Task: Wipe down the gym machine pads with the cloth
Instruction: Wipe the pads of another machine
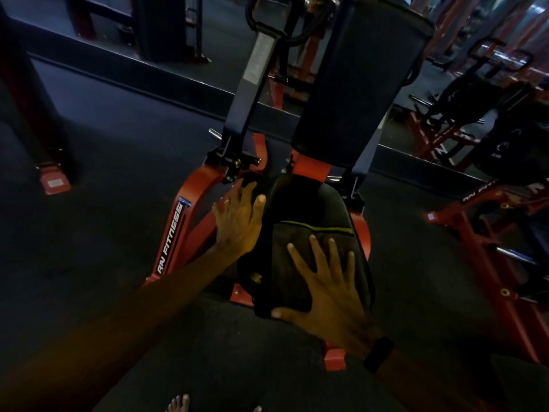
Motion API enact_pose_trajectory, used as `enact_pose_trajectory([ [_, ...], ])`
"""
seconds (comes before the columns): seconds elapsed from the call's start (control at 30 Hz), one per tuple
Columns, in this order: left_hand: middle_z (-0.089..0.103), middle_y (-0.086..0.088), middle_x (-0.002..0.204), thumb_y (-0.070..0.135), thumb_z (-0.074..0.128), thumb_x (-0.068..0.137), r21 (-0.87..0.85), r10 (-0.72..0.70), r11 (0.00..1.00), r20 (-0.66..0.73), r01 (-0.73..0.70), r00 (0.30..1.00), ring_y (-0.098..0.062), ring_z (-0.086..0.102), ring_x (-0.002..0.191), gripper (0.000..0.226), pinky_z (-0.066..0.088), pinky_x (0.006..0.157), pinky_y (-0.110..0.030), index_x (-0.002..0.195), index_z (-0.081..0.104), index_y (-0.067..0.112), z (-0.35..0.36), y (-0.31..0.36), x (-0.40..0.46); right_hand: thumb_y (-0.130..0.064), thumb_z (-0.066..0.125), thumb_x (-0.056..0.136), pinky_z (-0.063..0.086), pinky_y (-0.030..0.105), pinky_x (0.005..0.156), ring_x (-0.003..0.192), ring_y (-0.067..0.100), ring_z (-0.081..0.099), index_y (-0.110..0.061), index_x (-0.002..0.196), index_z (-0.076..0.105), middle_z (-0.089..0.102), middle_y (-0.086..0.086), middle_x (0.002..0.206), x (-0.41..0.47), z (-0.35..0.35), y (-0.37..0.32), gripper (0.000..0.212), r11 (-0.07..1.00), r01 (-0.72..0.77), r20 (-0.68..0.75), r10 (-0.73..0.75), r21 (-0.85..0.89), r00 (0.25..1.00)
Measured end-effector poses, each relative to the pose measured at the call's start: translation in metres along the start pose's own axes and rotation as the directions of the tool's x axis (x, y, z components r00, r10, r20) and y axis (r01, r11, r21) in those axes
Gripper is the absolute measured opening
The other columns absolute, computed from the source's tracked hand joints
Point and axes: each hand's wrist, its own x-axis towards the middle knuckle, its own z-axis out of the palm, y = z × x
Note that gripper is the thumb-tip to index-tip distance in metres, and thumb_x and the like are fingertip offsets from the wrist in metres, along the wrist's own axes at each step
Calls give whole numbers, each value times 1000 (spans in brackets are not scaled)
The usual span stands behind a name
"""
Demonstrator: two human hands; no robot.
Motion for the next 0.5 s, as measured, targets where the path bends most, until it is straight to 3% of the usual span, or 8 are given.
enact_pose_trajectory([
  [0.17, 50, -5, 145, 82, 9, 89, -153, -59, 987, -23, 55, 998, -25, 46, 136, 84, 34, 109, -62, 144, 44, 29, -10, -35, 5, -90, 36, 75, 27, 82, 101, 139, 57, 31, -27, 155, 33, 33, 22, 158, 26, 6, -59, 101, 995, -57, -46, 53, -83, 998],
  [0.3, 61, -6, 128, 66, 18, 98, -182, -121, 978, -82, 105, 989, -25, 54, 124, 65, 29, 112, -60, 128, 55, 21, -27, -40, 2, -79, 49, 67, 28, 84, 96, 130, 62, 38, -25, 146, 50, 44, 27, 149, 54, 12, -90, 95, 989, -128, -34, 125, -79, 992],
  [0.4, 62, -10, 119, 44, 29, 107, -204, -136, 973, -121, 109, 983, -25, 57, 116, 45, 32, 104, -39, 124, 57, 13, -34, -42, 3, -75, 63, 60, 23, 86, 95, 130, 66, 34, -25, 145, 51, 39, 29, 151, 72, 9, -99, 99, 982, -175, -12, 175, -64, 984],
  [0.5, 59, -3, 120, 44, 30, 107, -233, -90, 971, -159, 52, 983, -23, 57, 115, 44, 43, 99, -43, 130, 55, 16, -33, -39, 5, -70, 57, 78, 7, 86, 100, 140, 66, 10, -23, 155, 30, 12, 27, 162, 95, -1, -103, 94, 981, -179, 40, 183, -77, 982],
])
